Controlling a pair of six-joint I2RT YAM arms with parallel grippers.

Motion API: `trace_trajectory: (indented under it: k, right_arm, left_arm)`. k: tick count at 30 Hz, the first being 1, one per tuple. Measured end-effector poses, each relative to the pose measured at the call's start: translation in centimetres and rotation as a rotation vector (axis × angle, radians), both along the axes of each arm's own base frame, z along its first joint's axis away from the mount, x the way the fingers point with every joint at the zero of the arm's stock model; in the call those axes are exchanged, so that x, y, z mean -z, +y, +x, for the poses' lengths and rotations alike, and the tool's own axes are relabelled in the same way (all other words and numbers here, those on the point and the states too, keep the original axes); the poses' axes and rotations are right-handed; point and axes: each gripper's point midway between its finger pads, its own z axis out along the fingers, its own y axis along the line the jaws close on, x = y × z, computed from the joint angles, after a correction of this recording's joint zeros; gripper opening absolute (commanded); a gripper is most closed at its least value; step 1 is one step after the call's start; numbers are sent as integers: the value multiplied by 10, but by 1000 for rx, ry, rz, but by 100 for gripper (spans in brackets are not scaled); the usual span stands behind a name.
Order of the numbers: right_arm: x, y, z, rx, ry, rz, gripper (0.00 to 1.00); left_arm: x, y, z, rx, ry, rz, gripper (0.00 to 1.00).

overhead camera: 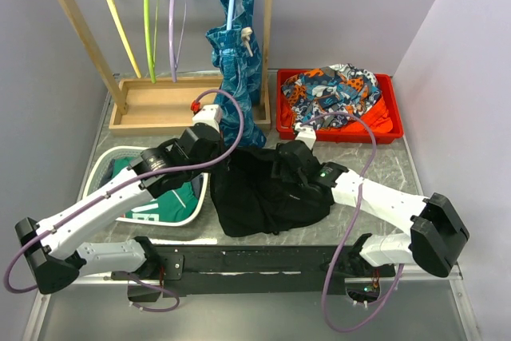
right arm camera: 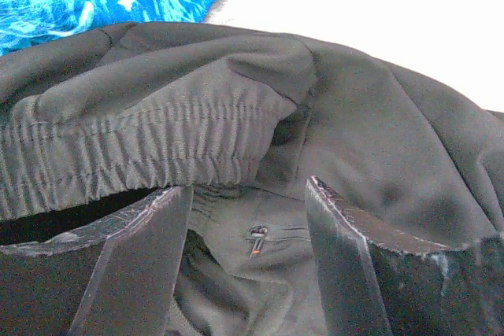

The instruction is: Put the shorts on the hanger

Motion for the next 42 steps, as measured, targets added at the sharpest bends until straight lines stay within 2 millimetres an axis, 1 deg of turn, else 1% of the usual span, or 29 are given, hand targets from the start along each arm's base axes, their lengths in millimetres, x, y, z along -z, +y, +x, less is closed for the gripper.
trace_trajectory:
  k: [3, 5, 8, 10, 12, 15, 18, 19, 20, 21, 22, 23, 24, 26, 28, 31, 33, 37, 39, 40, 42]
  right_arm:
    - [5, -1, 1, 20, -3, 13, 63]
    - [4, 1, 3, 29, -15, 30, 60]
    - [-1, 7, 14, 61, -52, 67, 56]
    - [1, 8, 21, 87, -68, 74, 52]
    - [2, 11, 27, 106, -80, 85, 52]
    - [1, 11, 34, 138, -107, 94, 47]
    - [1, -2, 39, 187, -127, 58, 28]
    - [0, -8, 40, 205, -131, 46, 15]
    - [-2, -17, 42, 226, -133, 36, 8]
    - [-9, -27, 44, 249, -141, 37, 4]
    - [-18, -39, 47, 275, -152, 45, 1]
    - [-30, -52, 49, 303, -173, 60, 0]
    - [-49, -67, 51, 331, -206, 88, 0]
    - [-82, -90, 48, 363, -266, 132, 0]
    - [-124, -103, 38, 350, -324, 169, 0]
    - [-184, -105, 21, 272, -375, 198, 0]
    - [-211, -103, 11, 218, -387, 200, 0]
    - [-247, -105, -15, 119, -386, 187, 0]
    - [-270, -105, -30, 66, -399, 196, 0]
    - [-286, -106, -38, 37, -417, 210, 0]
    - [-306, -105, -50, -5, -453, 240, 0]
  left_arm:
    - [-2, -1, -3, 19, 1, -6, 1]
    - [-5, -1, -4, 27, -4, -14, 1]
    - [-13, 0, -7, 33, -15, -32, 1]
    - [-19, 1, -8, 37, -25, -47, 1]
    - [-24, 3, -11, 40, -34, -60, 1]
    - [-28, 7, -14, 40, -40, -67, 1]
    - [-32, 12, -16, 31, -49, -68, 1]
    - [-33, 15, -16, 25, -55, -68, 1]
    - [-35, 17, -16, 20, -60, -68, 1]
    - [-36, 19, -17, 15, -64, -69, 1]
    - [-38, 21, -18, 14, -68, -72, 1]
    - [-39, 22, -18, 11, -74, -76, 1]
    - [-41, 22, -18, 9, -78, -79, 1]
    - [-43, 22, -18, 9, -86, -89, 1]
    - [-46, 20, -17, 9, -97, -98, 1]
    - [-49, 23, -12, -18, -116, -95, 1]
    - [-52, 26, -8, -44, -130, -83, 1]
    - [-73, 27, 5, -98, -175, -83, 1]
    - [-87, 26, 9, -110, -195, -100, 1]
    - [-93, 24, 10, -112, -203, -112, 1]
    - [-100, 23, 10, -113, -212, -130, 1]
